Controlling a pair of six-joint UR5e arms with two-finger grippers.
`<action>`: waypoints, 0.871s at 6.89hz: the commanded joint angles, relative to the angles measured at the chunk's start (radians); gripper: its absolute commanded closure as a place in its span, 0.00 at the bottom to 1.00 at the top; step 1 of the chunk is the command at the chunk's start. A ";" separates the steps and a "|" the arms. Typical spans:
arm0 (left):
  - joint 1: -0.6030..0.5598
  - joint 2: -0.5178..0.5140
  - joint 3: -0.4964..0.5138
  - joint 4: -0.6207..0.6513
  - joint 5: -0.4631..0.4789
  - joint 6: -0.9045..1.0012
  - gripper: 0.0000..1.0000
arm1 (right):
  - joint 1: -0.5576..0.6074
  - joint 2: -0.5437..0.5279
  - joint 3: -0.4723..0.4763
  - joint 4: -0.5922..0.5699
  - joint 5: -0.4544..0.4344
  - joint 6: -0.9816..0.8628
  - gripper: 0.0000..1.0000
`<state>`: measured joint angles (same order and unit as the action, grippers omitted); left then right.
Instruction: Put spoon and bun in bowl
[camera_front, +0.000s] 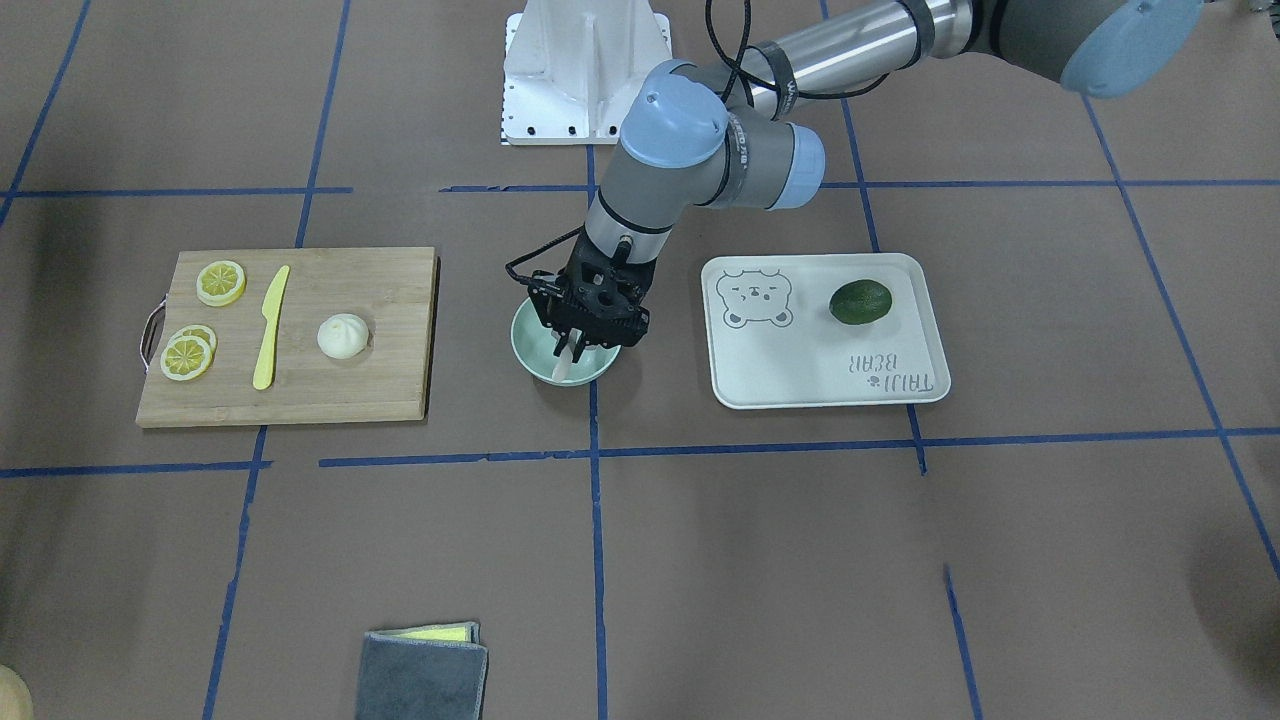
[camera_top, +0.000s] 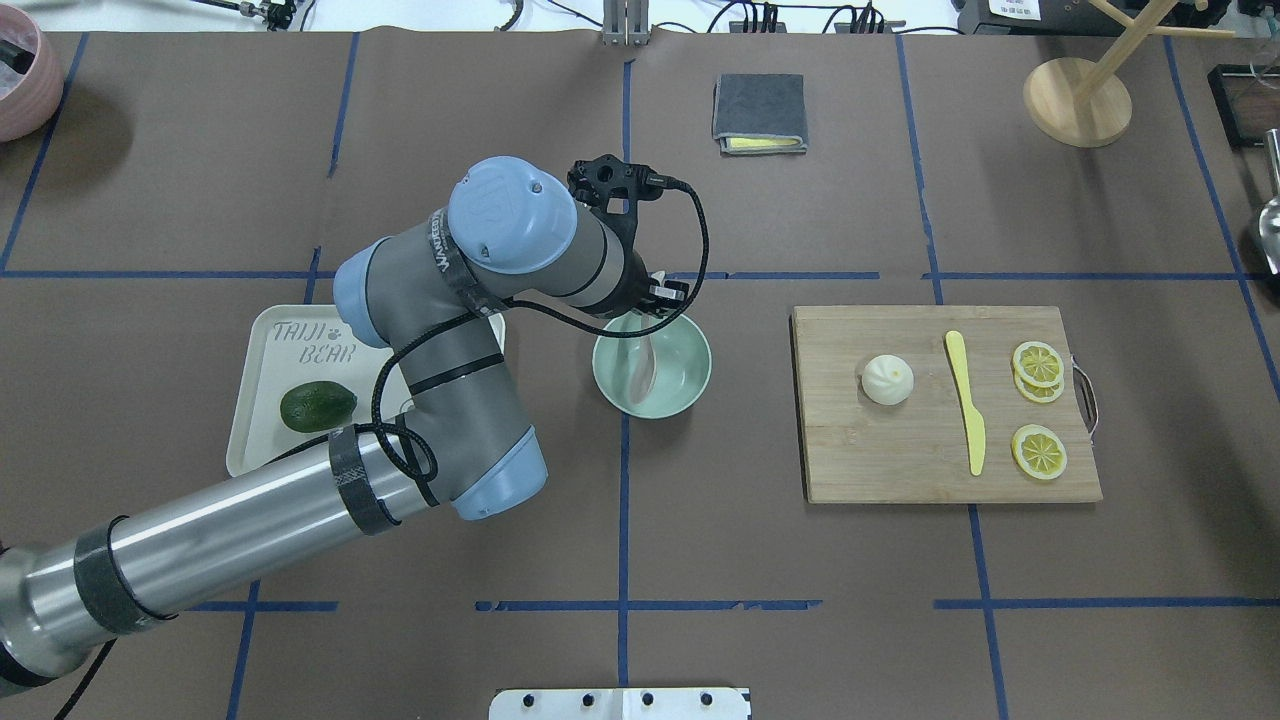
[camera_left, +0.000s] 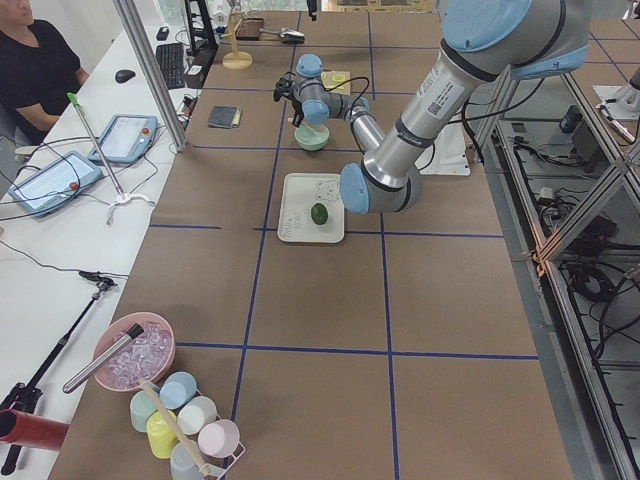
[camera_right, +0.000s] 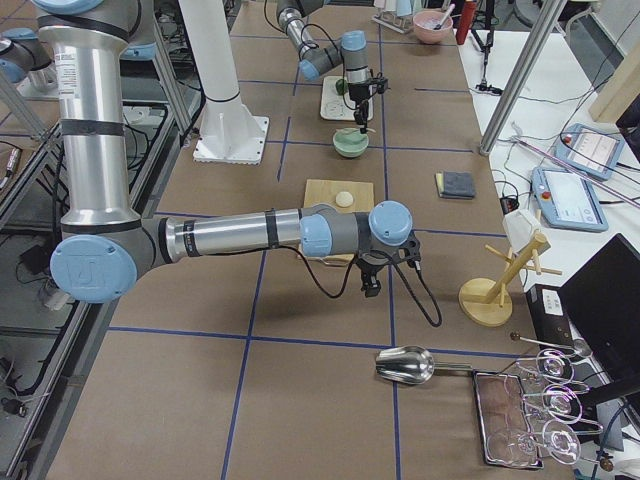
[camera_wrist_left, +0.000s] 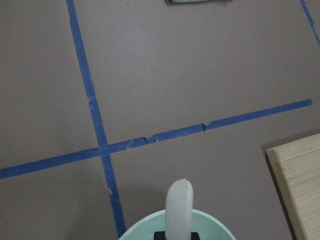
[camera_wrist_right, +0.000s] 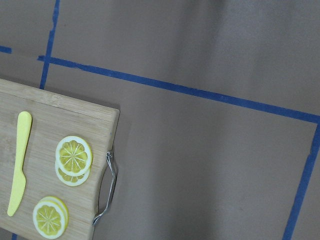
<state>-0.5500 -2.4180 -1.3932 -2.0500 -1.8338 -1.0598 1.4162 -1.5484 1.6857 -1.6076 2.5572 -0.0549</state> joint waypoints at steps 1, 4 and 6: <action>0.016 0.005 0.002 -0.015 0.062 0.001 0.02 | -0.029 0.007 0.003 0.002 0.030 0.001 0.00; -0.083 0.156 -0.172 0.031 -0.048 0.017 0.04 | -0.145 0.062 0.099 0.003 0.023 0.228 0.00; -0.189 0.322 -0.329 0.143 -0.120 0.267 0.05 | -0.329 0.207 0.095 0.002 -0.138 0.511 0.00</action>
<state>-0.6802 -2.1880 -1.6275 -1.9738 -1.9156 -0.9168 1.1964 -1.4222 1.7776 -1.6051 2.5281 0.2930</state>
